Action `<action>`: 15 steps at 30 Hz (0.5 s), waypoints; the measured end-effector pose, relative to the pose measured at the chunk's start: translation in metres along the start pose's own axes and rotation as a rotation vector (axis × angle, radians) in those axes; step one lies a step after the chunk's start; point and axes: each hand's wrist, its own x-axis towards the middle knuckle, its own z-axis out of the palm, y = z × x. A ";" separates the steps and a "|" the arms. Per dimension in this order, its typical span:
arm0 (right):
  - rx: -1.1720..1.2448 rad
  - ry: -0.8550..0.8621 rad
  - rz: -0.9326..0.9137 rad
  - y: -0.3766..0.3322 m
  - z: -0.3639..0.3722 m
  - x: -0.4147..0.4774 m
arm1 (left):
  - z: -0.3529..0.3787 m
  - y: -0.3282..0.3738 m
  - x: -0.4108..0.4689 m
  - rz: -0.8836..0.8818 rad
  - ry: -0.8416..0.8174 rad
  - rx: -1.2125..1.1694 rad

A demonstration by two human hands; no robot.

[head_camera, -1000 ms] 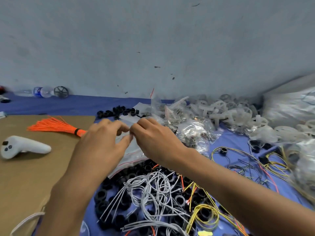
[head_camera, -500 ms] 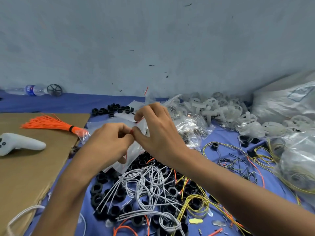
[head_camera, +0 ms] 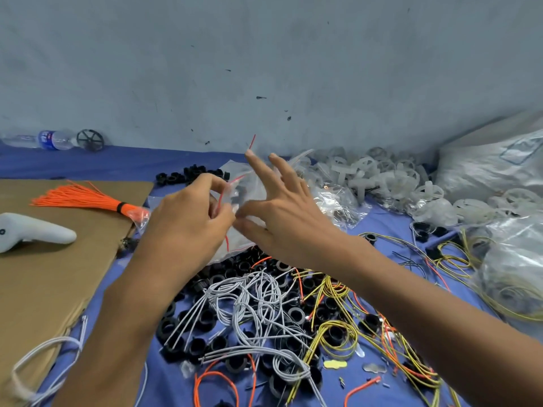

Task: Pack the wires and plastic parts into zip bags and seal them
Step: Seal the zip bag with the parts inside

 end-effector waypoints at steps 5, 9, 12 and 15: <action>0.060 -0.032 -0.016 0.009 0.003 -0.012 | 0.000 -0.003 0.001 0.008 0.407 0.082; 0.360 0.548 0.037 0.008 0.014 -0.023 | 0.002 -0.004 0.002 0.017 0.445 0.070; 0.476 0.190 0.119 0.006 0.028 -0.028 | 0.001 -0.005 0.003 0.012 0.440 0.040; 0.256 -0.208 -0.071 -0.001 0.052 -0.027 | 0.000 -0.003 0.003 0.012 0.413 0.028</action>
